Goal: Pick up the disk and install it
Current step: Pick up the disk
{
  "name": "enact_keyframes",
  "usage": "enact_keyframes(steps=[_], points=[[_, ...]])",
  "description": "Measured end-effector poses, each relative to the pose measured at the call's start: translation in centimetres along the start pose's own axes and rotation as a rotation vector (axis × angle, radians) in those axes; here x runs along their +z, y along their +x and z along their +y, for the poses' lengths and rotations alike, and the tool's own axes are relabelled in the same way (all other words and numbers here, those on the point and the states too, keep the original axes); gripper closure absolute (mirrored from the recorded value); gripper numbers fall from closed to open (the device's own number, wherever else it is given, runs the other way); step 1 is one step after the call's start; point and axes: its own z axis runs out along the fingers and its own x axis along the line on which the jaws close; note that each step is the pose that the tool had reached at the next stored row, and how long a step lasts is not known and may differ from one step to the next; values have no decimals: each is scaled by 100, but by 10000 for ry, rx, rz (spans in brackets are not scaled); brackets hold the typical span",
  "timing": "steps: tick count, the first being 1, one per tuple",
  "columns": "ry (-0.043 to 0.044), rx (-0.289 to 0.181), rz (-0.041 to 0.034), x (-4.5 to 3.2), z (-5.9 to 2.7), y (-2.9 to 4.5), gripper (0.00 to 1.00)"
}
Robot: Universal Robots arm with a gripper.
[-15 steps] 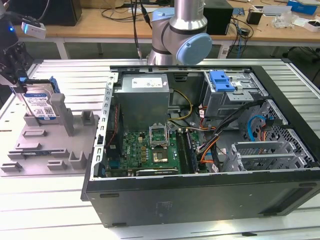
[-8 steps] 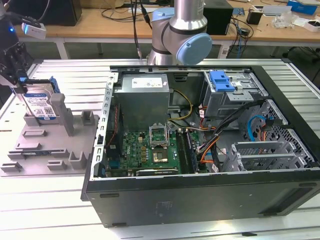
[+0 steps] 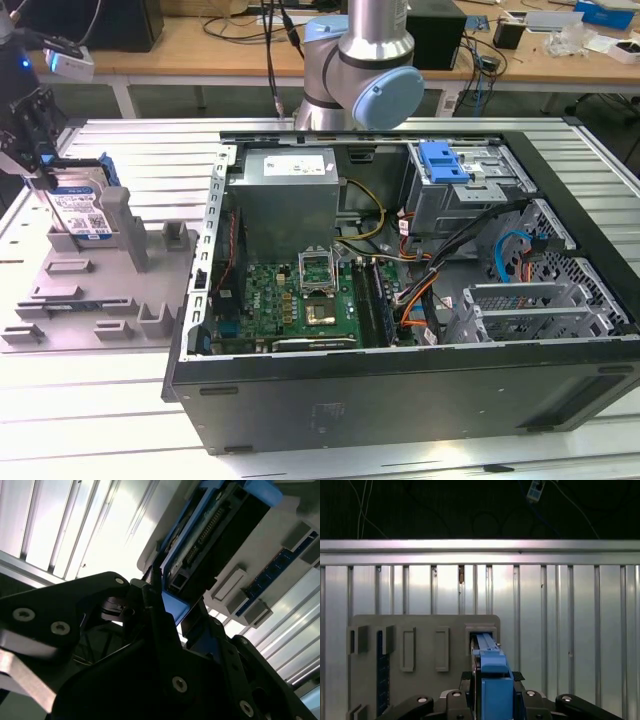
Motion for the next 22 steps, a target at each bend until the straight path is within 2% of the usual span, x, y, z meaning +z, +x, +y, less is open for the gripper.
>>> enact_keyframes(steps=[17, 18, 22], points=[[71, 0, 0, 30, 26, 0, 59], [81, -1, 0, 34, 27, 1, 63], [92, -1, 0, 38, 27, 1, 63]])
